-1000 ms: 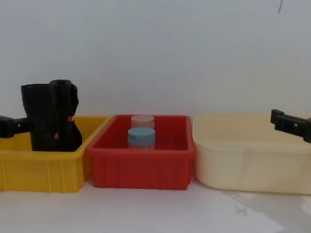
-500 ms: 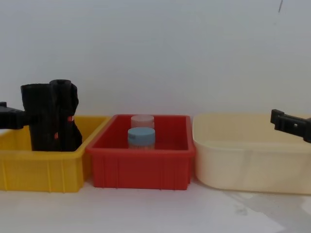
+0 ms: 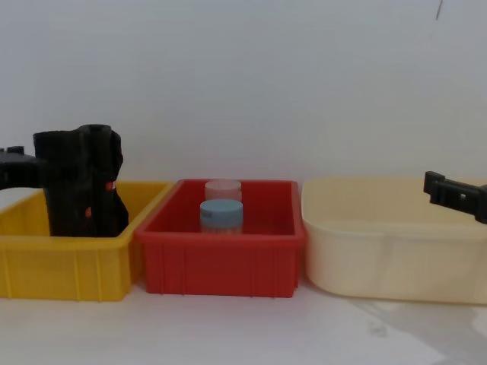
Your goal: Pick up the garbage bag with the one hand and transfer it to the other hand.
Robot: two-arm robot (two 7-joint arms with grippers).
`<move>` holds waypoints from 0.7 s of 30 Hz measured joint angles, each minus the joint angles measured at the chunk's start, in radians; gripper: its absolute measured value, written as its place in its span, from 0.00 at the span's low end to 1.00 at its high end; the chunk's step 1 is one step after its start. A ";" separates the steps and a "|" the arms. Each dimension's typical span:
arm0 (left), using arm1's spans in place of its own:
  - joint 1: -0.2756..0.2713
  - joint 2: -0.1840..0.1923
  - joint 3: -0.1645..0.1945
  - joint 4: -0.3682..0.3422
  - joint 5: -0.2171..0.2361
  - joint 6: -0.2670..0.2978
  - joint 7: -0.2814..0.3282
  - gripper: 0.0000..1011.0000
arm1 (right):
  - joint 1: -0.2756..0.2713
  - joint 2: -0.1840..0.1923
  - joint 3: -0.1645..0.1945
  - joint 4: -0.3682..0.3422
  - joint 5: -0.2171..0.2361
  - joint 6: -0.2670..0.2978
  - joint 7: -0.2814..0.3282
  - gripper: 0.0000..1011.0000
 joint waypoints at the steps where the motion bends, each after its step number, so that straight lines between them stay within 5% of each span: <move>1: -0.005 -0.001 0.001 0.005 0.000 -0.002 -0.006 0.99 | 0.000 0.000 0.000 0.000 0.000 0.000 0.000 0.99; 21: -0.110 -0.040 0.035 0.141 -0.023 -0.049 -0.155 0.95 | 0.000 0.000 0.000 0.000 0.000 0.000 0.000 0.99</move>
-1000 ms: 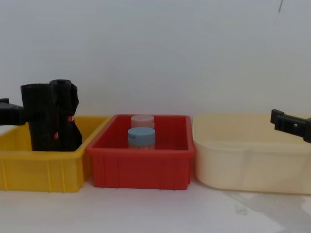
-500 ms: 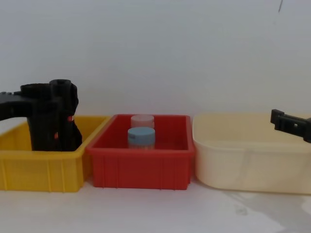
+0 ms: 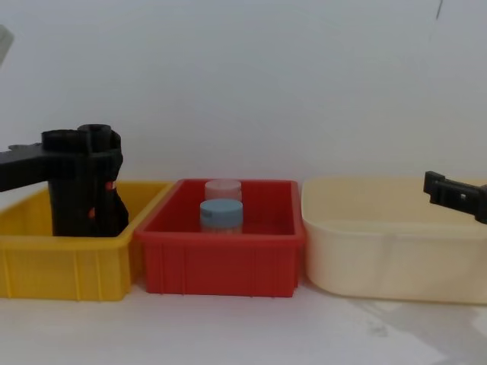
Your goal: Pick up the garbage bag with the one hand and transfer it to the other hand.
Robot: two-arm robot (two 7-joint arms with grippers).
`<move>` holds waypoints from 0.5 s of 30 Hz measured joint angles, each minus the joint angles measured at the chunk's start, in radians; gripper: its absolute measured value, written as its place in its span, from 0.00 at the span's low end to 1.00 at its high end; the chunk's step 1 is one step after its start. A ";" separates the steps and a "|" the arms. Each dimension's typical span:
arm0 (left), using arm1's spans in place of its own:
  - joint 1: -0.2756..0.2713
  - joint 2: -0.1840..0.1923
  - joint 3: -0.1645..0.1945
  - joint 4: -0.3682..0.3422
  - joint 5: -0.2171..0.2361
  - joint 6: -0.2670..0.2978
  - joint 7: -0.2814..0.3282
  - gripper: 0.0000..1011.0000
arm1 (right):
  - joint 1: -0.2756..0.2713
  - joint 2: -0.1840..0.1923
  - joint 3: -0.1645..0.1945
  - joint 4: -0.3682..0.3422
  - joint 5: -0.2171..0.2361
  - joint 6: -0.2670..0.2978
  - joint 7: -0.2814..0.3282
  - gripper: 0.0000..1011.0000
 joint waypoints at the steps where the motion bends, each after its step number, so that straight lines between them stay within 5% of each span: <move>1: -0.002 -0.001 0.001 0.003 -0.001 -0.001 -0.003 0.93 | 0.000 0.000 0.000 0.000 0.000 0.000 0.000 0.99; 15: -0.023 -0.011 0.007 0.030 -0.006 -0.008 -0.032 0.58 | 0.000 0.000 0.000 0.000 0.000 0.000 0.000 0.99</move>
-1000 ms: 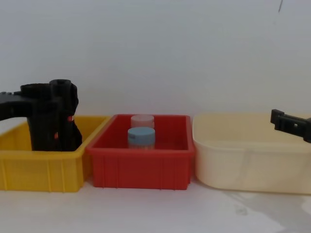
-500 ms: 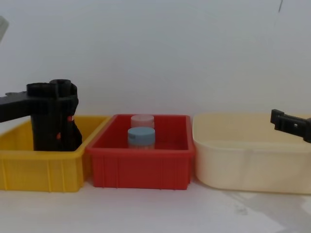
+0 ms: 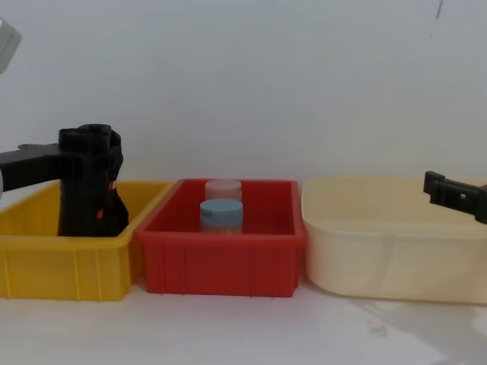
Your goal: Pick up the garbage bag with the one hand and transfer it to the other hand.
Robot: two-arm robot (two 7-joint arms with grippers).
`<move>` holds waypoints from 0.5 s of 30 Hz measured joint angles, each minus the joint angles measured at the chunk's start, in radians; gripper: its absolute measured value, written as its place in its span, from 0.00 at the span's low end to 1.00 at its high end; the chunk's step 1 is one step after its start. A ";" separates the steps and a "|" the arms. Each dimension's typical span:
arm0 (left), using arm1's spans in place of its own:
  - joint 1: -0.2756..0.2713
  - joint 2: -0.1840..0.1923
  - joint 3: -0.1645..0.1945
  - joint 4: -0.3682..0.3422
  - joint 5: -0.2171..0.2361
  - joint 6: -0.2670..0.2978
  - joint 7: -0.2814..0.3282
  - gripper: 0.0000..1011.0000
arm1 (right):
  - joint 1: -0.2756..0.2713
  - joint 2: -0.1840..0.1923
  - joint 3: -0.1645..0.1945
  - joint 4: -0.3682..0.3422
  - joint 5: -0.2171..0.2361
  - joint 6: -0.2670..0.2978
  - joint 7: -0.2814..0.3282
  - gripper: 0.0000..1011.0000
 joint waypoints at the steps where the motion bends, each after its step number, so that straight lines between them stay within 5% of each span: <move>1: -0.001 0.000 0.000 0.001 0.000 0.000 -0.001 0.57 | 0.000 0.000 0.000 0.000 0.000 0.000 0.000 0.99; 15: -0.003 -0.003 -0.001 0.001 -0.001 -0.001 -0.010 0.55 | 0.000 0.000 0.000 0.000 0.000 0.000 0.000 0.99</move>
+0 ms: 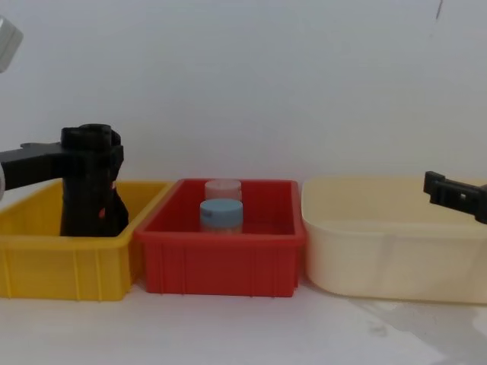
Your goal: Pick up the garbage bag with the one hand and transfer it to the other hand.
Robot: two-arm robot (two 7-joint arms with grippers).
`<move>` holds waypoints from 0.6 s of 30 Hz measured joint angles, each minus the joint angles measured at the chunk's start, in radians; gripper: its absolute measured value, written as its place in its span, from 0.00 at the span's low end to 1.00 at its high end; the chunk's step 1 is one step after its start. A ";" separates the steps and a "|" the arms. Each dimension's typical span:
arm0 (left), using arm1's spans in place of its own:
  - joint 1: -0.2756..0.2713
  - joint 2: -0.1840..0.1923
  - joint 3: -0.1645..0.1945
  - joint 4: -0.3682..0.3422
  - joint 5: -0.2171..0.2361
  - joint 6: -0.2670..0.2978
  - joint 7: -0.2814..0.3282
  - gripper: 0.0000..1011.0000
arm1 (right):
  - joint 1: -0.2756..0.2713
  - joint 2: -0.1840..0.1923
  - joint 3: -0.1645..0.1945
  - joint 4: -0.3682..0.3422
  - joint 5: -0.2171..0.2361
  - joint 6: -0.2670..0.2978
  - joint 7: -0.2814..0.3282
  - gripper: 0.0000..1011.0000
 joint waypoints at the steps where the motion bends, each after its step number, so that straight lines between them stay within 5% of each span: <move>1: 0.000 0.000 -0.001 -0.002 -0.001 0.001 -0.002 0.55 | 0.000 0.000 0.000 0.000 0.000 0.000 0.000 0.99; 18: 0.024 0.035 -0.027 -0.140 -0.049 0.043 -0.037 0.55 | 0.000 0.000 0.000 0.000 0.000 0.000 0.000 0.99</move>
